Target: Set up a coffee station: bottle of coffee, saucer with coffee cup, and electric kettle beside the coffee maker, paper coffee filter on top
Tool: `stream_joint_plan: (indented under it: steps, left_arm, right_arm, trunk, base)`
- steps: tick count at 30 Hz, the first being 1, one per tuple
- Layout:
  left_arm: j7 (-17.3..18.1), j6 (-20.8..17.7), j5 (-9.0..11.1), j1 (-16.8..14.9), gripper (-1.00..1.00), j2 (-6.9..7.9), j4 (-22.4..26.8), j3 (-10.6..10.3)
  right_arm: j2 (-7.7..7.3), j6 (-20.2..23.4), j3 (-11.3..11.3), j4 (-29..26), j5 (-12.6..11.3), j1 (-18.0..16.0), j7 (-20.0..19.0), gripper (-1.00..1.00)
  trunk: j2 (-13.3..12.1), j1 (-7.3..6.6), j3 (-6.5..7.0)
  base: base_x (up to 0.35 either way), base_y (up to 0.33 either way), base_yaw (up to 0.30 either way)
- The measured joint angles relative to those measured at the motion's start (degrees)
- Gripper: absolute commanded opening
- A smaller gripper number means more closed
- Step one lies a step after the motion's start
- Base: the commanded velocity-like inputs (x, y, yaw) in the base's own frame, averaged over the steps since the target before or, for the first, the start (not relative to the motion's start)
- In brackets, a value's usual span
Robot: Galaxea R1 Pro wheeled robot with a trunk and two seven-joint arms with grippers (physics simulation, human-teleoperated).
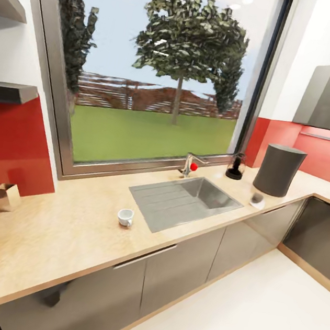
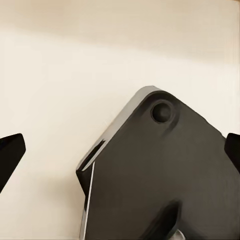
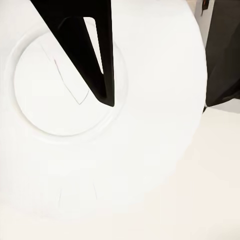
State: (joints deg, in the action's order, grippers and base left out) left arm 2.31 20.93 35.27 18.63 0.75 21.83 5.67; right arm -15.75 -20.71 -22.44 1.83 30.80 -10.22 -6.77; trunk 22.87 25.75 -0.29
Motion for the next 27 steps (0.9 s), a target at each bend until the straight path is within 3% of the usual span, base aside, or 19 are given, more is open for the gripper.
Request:
stream_joint_plan:
  steps: [5,15,27]
  left_arm:
    - [0.0,0.36,-0.61,-0.03,1.0,-0.11,-0.2,0.02]
    - [0.0,0.37,-0.68,-0.05,1.0,-0.12,-0.4,0.0]
    - [0.0,0.42,-0.59,-0.04,1.0,-0.21,-0.4,-0.01]
  right_arm:
    - [0.0,0.06,0.0,0.01,-0.01,0.0,-0.01,-1.0]
    - [0.0,0.06,0.0,0.07,-0.01,0.0,0.0,-1.0]
    - [0.07,0.16,0.0,0.08,0.01,0.0,1.49,-1.0]
  trunk:
    - [0.0,0.01,0.0]
    - [0.0,0.0,0.0]
    - [0.0,-0.01,0.0]
  base:
    - [0.022,-0.067,0.0]
    - [0.059,-0.271,0.01]
    - [0.103,-0.288,0.242]
